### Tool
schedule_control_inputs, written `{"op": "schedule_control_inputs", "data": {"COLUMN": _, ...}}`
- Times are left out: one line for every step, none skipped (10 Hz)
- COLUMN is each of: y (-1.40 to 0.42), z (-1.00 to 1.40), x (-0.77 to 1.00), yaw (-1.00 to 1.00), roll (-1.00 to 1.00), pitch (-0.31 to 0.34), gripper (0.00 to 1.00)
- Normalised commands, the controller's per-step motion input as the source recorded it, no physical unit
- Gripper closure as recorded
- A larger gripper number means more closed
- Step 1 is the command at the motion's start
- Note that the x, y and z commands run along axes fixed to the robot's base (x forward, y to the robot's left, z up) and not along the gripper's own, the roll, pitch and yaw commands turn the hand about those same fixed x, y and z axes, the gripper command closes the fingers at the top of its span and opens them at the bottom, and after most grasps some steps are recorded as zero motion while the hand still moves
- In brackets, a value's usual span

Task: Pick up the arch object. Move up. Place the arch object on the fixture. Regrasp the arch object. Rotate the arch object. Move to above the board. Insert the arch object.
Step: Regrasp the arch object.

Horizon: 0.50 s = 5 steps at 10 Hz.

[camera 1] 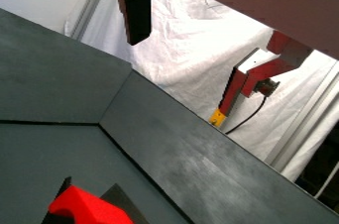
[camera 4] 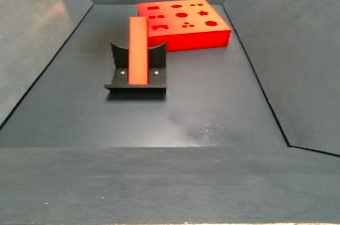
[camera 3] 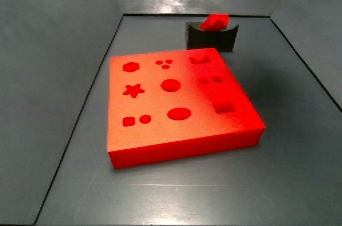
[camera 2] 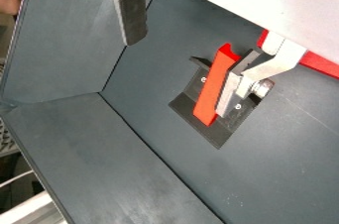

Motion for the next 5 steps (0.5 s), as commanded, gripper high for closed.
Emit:
{"op": "schedule_control_inputs", "data": {"y": -0.05, "z": -0.01, "x": 0.08, "yaw": 0.22, "roll": 0.15, "pitch": 0.006, "gripper": 0.0}}
{"op": "schedule_control_inputs", "data": {"y": -0.05, "z": -0.01, "x": 0.08, "yaw": 0.2, "roll": 0.15, "pitch": 0.0, "gripper": 0.0}}
{"op": "schedule_control_inputs", "data": {"y": 0.04, "z": -1.0, "x": 0.03, "yaw": 0.12, "roll": 0.17, "pitch": 0.047, "gripper": 0.0}}
{"op": "schedule_control_inputs", "data": {"y": 0.04, "z": -1.0, "x": 0.04, "yaw": 0.1, "roll": 0.17, "pitch": 0.035, "gripper": 0.0}}
{"op": "schedule_control_inputs", "data": {"y": 0.04, "z": -1.0, "x": 0.04, "yaw": 0.09, "roll": 0.15, "pitch": 0.002, "gripper": 0.0}}
